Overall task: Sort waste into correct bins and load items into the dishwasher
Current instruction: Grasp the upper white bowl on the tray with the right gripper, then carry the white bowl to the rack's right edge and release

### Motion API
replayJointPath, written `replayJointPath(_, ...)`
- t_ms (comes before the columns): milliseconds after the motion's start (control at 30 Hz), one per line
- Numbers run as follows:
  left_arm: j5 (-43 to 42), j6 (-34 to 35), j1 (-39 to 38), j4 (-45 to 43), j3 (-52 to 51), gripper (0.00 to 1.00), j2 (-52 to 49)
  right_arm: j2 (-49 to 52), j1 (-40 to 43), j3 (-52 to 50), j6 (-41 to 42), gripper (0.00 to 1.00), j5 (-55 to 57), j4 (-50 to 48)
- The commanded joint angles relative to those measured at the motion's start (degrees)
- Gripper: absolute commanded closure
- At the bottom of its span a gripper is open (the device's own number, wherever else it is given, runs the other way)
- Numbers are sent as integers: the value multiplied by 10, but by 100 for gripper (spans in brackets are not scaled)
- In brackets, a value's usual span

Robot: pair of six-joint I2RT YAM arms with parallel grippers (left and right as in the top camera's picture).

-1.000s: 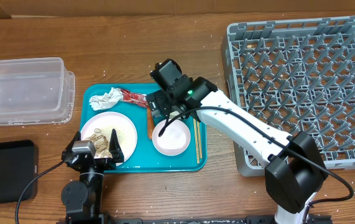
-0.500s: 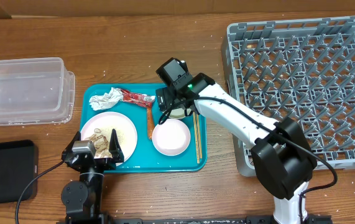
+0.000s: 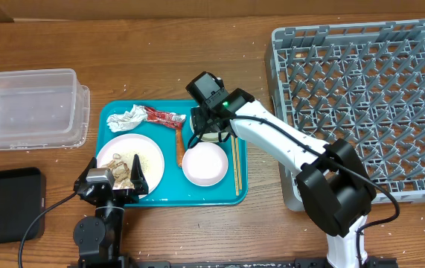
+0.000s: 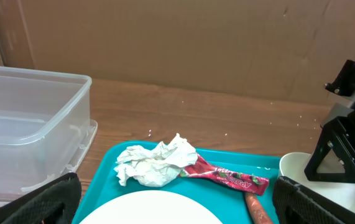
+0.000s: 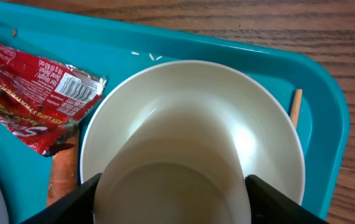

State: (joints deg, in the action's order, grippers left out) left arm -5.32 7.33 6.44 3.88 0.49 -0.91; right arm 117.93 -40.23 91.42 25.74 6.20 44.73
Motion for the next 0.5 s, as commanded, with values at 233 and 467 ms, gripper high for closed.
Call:
replayJointPath(233, -1, 4, 2, 1, -2, 0, 5, -214, 30, 17, 20, 41, 61, 20)
replayJointPath(467, -1, 4, 2, 1, -2, 0, 5, -379, 213, 17, 8, 41, 149, 127)
